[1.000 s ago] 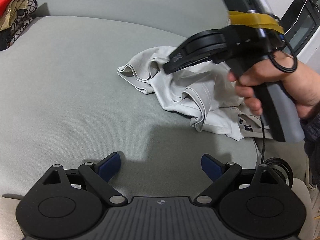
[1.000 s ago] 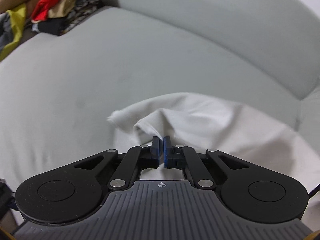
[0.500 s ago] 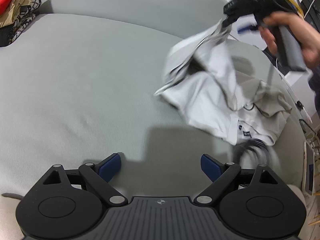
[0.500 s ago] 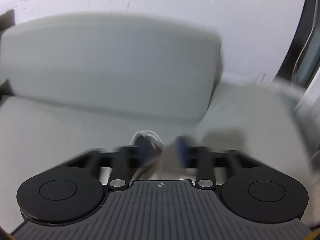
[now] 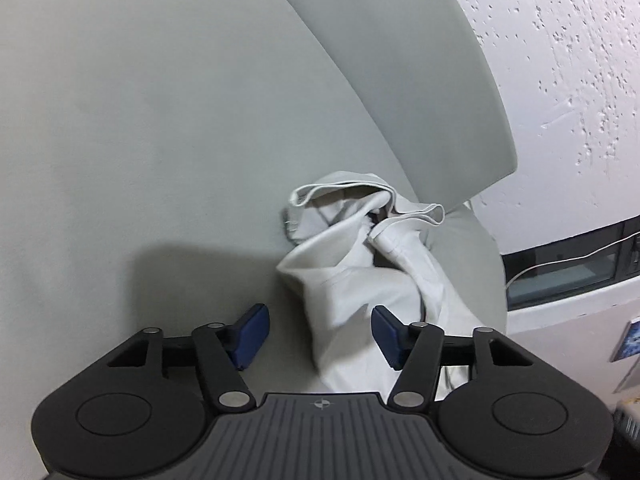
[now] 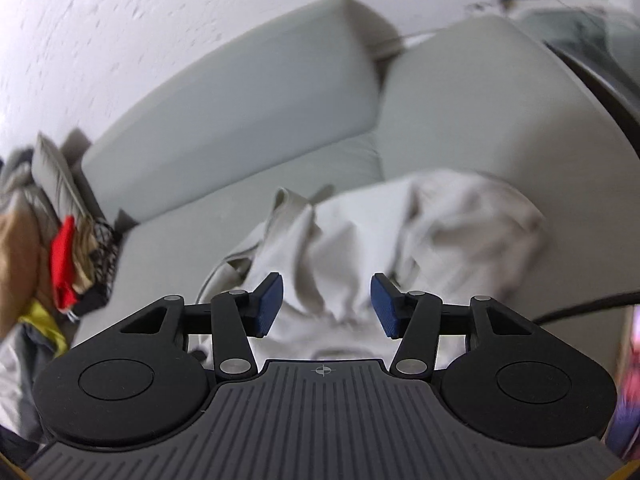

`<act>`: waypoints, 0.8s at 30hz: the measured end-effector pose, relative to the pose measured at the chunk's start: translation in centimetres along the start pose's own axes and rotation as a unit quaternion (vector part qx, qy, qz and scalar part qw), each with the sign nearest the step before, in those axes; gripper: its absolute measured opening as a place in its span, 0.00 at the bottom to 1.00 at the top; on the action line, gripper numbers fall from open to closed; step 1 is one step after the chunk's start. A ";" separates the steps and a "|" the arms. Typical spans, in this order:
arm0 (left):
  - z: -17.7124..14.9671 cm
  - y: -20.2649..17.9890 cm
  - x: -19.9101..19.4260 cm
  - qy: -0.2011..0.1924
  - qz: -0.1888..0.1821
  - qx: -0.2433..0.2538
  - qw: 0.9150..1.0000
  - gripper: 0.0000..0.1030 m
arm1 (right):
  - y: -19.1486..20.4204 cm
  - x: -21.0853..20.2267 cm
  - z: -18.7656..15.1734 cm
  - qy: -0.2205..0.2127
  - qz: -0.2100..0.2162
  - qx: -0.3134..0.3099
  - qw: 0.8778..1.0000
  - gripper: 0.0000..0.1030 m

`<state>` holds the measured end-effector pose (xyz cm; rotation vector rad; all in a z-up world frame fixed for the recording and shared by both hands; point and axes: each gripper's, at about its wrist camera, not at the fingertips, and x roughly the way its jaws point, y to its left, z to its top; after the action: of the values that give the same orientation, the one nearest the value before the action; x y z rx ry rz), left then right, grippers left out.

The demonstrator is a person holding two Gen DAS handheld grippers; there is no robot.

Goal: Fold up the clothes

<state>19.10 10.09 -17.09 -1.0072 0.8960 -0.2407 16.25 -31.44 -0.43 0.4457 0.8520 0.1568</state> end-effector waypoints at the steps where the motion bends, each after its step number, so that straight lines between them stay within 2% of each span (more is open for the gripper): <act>1: 0.2 0.2 0.4 0.001 -0.007 -0.009 1.000 0.49 | -0.8 -0.7 -0.5 -0.004 0.005 0.015 1.000 0.53; 3: 0.6 0.7 1.1 0.006 -0.016 -0.023 1.000 0.46 | -2.1 -2.0 -1.7 -0.015 0.013 0.041 0.999 0.53; 5: 0.7 1.2 1.6 0.009 -0.026 -0.029 0.999 0.35 | -3.1 -2.9 -2.4 -0.022 0.017 0.058 0.998 0.53; 7: 0.8 1.5 1.8 0.009 -0.033 -0.038 0.999 0.32 | -4.3 -4.0 -2.8 -0.029 0.015 0.069 0.997 0.53; 8: 0.8 1.6 1.8 0.009 -0.036 -0.045 0.998 0.27 | -4.9 -4.5 -3.0 -0.033 0.013 0.075 0.997 0.54; 9: 0.8 1.7 1.8 0.010 -0.037 -0.053 0.998 0.20 | -5.5 -5.0 -3.2 -0.037 0.012 0.080 0.996 0.58; 10: 1.0 1.6 1.7 0.013 -0.038 -0.062 0.997 0.00 | -6.1 -5.5 -3.3 -0.041 0.010 0.085 0.995 0.59; 13: 1.1 0.7 0.0 -0.003 -0.042 -0.057 0.997 0.00 | -8.1 -4.7 -3.4 -0.036 0.004 0.115 0.993 0.59; 15: 1.1 -0.2 -1.3 -0.007 -0.045 -0.038 0.998 0.00 | -9.3 -3.3 -3.3 -0.033 -0.005 0.137 0.990 0.51; 20: 1.0 -1.4 -3.2 -0.006 -0.045 -0.011 0.999 0.00 | -11.6 2.1 -2.6 -0.003 -0.035 0.162 0.986 0.51; 22: 0.9 -1.3 -3.1 -0.003 -0.040 -0.006 0.999 0.00 | -12.2 3.8 -2.4 -0.011 -0.042 0.168 0.985 0.50; 24: 0.9 -0.9 -2.7 -0.002 -0.034 -0.012 0.999 0.00 | -12.8 5.2 -2.3 -0.026 -0.048 0.167 0.985 0.42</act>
<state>18.28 11.67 -14.72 -1.0616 0.8642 -0.2849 17.36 -40.58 -10.97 0.7175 0.8492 -0.0880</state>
